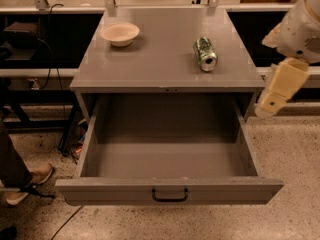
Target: Place green can into top drawer
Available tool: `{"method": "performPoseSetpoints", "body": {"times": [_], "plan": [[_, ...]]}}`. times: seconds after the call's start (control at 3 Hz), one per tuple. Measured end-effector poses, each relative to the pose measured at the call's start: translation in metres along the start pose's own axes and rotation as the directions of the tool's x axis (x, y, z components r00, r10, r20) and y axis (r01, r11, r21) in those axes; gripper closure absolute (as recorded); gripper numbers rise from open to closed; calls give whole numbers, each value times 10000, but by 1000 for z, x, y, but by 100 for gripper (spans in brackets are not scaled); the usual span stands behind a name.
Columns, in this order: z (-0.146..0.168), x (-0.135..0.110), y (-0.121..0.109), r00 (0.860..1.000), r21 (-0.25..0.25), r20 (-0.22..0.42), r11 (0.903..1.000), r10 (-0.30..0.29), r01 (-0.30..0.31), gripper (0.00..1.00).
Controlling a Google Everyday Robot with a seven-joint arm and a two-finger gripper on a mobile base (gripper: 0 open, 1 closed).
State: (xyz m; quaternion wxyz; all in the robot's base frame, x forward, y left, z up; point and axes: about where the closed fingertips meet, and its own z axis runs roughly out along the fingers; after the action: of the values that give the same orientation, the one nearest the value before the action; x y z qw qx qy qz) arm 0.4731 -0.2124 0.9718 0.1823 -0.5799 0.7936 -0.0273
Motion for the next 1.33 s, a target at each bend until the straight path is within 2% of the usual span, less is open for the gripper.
{"method": "performPoseSetpoints", "body": {"times": [0.33, 0.67, 1.0, 1.33], "plan": [[31, -16, -43, 9917, 312, 638, 9930, 1115, -1137, 0], [58, -26, -76, 9596, 870, 1160, 9598, 2562, -2667, 0], [58, -31, -83, 9332, 974, 1461, 9339, 3284, -3439, 0], [58, -31, -83, 9332, 974, 1461, 9339, 3284, -3439, 0]]}}
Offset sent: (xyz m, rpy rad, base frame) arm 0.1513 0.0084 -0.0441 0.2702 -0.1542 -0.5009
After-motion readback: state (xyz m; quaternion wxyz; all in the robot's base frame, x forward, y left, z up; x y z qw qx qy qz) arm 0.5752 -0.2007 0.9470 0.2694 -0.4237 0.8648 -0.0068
